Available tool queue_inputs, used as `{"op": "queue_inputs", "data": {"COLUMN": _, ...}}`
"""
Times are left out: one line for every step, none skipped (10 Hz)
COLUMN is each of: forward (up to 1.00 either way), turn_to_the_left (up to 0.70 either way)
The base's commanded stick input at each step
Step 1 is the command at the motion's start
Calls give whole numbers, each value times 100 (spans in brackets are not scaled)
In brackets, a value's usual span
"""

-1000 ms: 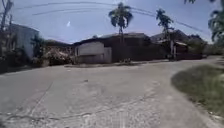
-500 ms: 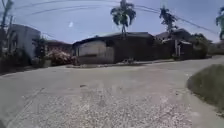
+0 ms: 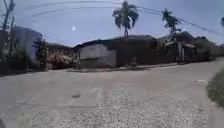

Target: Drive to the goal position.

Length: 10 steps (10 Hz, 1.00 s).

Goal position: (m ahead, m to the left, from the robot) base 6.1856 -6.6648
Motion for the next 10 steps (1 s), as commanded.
{"op": "queue_inputs", "data": {"forward": 100, "turn_to_the_left": -8}}
{"op": "queue_inputs", "data": {"forward": 100, "turn_to_the_left": -8}}
{"op": "queue_inputs", "data": {"forward": 100, "turn_to_the_left": -8}}
{"op": "queue_inputs", "data": {"forward": 100, "turn_to_the_left": -8}}
{"op": "queue_inputs", "data": {"forward": 100, "turn_to_the_left": -8}}
{"op": "queue_inputs", "data": {"forward": 100, "turn_to_the_left": -8}}
{"op": "queue_inputs", "data": {"forward": 100, "turn_to_the_left": -8}}
{"op": "queue_inputs", "data": {"forward": 100, "turn_to_the_left": -8}}
{"op": "queue_inputs", "data": {"forward": 100, "turn_to_the_left": -8}}
{"op": "queue_inputs", "data": {"forward": 100, "turn_to_the_left": -8}}
